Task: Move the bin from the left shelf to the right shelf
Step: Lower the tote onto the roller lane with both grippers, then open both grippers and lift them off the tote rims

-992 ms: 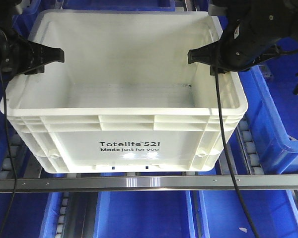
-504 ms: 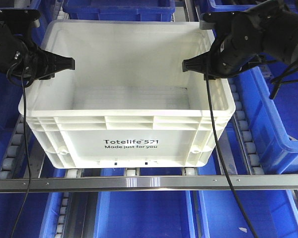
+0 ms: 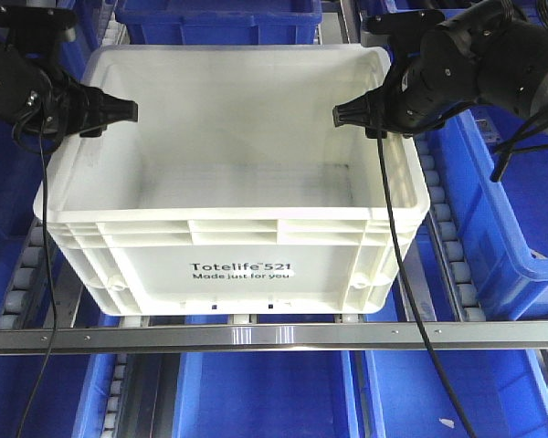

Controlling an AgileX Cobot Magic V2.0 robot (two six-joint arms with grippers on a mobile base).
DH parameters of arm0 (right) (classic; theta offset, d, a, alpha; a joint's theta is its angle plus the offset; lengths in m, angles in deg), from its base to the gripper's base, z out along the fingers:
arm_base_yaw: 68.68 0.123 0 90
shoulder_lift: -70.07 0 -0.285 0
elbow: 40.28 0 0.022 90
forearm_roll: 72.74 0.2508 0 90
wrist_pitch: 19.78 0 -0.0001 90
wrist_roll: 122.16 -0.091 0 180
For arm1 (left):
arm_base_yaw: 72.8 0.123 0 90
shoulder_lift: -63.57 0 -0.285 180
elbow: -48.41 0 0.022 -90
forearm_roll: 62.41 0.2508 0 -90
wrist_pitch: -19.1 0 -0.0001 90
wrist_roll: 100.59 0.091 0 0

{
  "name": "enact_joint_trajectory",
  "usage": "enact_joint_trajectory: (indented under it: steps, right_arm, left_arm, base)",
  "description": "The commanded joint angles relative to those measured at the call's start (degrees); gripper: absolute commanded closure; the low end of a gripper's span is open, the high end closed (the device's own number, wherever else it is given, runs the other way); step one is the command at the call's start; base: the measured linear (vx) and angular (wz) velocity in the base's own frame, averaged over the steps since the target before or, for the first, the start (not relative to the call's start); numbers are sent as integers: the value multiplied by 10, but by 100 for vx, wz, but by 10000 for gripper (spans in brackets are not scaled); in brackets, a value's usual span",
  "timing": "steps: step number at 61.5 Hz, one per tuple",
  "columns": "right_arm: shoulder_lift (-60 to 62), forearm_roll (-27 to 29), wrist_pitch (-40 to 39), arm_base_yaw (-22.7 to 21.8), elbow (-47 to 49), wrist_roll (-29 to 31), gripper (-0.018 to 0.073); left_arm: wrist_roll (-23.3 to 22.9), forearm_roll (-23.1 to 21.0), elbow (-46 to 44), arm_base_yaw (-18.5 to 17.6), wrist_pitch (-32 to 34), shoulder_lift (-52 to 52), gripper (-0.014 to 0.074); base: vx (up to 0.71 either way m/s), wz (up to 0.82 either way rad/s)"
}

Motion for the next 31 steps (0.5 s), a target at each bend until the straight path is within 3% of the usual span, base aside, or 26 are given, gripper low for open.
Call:
enact_joint_trajectory:
  steps: [1, 11, 20, 26, 31]
  right_arm:
    - [41, -20, -30, -1, 20, 6, 31]
    - [71, -22, -31, 0, 20, 6, -57]
    - [108, -28, -60, 0, -6, 7, -46]
    - [158, -29, -105, 0, -72, 6, -22]
    - [200, -29, -134, 0, -140, 6, -4]
  left_arm:
    - [1, 10, -20, -3, 38, 33, 90]
    - [1, 6, -20, -3, 30, 54, -8]
    - [10, 4, -20, -4, 6, 89, 11]
    - [41, -4, -19, -5, -33, 121, 28]
    - [79, -37, -2, -5, -64, 154, 42]
  base:
    - [0, 0]
    - [0, 0]
    - [0, 0]
    - [0, 0]
    - [0, 0]
